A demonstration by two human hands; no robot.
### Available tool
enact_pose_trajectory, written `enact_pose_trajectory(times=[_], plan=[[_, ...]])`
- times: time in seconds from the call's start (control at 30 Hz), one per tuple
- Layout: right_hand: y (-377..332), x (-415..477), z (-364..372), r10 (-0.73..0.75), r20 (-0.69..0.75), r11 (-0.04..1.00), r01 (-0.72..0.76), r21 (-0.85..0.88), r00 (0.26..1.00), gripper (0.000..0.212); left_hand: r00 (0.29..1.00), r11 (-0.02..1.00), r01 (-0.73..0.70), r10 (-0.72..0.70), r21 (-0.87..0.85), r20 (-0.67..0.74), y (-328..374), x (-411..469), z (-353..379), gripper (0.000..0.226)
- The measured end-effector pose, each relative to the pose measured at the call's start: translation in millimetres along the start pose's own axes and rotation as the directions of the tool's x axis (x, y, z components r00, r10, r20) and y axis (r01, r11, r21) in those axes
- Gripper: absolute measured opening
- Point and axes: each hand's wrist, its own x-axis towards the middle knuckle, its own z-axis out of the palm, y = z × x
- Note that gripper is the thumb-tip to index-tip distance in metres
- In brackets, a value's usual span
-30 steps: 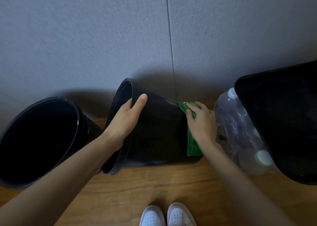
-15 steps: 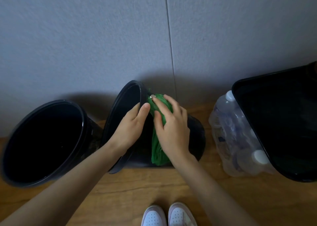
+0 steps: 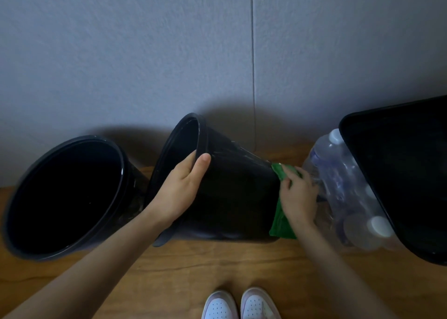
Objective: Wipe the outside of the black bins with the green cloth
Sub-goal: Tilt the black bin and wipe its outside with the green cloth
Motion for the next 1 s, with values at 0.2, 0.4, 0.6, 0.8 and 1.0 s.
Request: enact_pose_trajectory(times=[0.2, 0.4, 0.6, 0.8, 1.0], plan=[[-104.3, -45.1, -6.5, -0.394, -0.018, 0.909, 0.392, 0.143, 0.919, 0.039, 0.999, 0.997, -0.027, 0.029, 0.077, -0.027, -1.3, -1.9, 5.0, 0.024], [-109.8, -34.3, -2.0, -0.441, 0.004, 0.89, 0.437, 0.128, 0.897, 0.032, 0.999, 0.997, -0.001, 0.004, 0.072, -0.04, -5.8, -5.9, -1.4, 0.023], [-29.2, 21.5, -1.0, -0.057, 0.086, 0.996, 0.063, -0.066, 0.995, 0.028, 1.0, 0.999, -0.005, 0.004, 0.035, 0.017, -6.4, -11.3, -4.6, 0.027], [-52.5, -18.9, -7.2, -0.177, 0.0, 0.984, 0.177, 0.017, 0.984, 0.031, 1.0, 0.998, -0.001, 0.0, 0.057, 0.01, -7.5, -12.6, -4.5, 0.028], [-106.8, -82.4, -6.3, -0.499, -0.09, 0.844, 0.507, 0.174, 0.862, 0.035, 0.999, 0.997, -0.038, 0.037, 0.074, 0.018, -9.0, -9.2, -2.4, 0.023]])
